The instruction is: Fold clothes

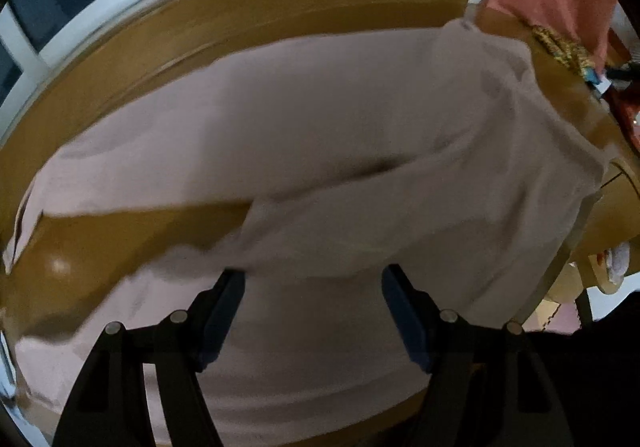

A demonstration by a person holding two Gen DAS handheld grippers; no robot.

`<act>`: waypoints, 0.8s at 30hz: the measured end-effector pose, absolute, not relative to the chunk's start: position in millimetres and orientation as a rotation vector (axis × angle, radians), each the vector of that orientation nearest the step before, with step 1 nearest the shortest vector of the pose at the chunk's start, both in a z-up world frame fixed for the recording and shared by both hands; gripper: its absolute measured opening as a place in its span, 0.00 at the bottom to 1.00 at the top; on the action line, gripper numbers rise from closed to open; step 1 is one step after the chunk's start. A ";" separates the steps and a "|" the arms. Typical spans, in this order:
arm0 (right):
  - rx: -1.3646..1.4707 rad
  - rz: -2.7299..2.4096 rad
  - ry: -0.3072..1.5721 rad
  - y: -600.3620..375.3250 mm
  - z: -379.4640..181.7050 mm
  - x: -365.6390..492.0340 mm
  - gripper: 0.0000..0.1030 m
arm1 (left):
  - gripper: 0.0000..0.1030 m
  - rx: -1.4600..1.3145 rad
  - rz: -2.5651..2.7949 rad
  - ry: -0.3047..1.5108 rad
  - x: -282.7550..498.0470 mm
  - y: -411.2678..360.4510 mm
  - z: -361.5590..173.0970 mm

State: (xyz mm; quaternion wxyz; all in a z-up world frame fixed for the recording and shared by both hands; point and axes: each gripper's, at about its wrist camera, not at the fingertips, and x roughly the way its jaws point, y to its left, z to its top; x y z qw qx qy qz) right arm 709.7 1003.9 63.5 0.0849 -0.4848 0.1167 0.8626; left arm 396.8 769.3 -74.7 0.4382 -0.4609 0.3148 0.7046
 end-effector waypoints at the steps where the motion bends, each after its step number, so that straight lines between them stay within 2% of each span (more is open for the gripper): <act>1: -1.416 2.547 0.430 1014.9 55.8 698.9 0.54 | 0.67 -1.131 1.746 0.779 401.9 780.6 -73.2; 4: -1.359 2.445 0.645 1050.2 30.2 668.4 0.54 | 0.67 -1.077 1.726 0.779 395.5 819.0 -71.5; 10: -1.415 2.345 0.813 1088.5 -6.3 641.1 0.53 | 0.67 -0.849 1.684 0.902 370.8 886.6 -69.5; 14: -1.473 2.365 0.752 1087.0 -12.0 632.8 0.52 | 0.67 -0.749 1.623 0.992 344.9 929.4 -73.3; 24: -1.536 2.438 0.601 1095.9 -20.9 611.4 0.48 | 0.67 -0.799 1.524 1.058 346.7 993.7 -98.1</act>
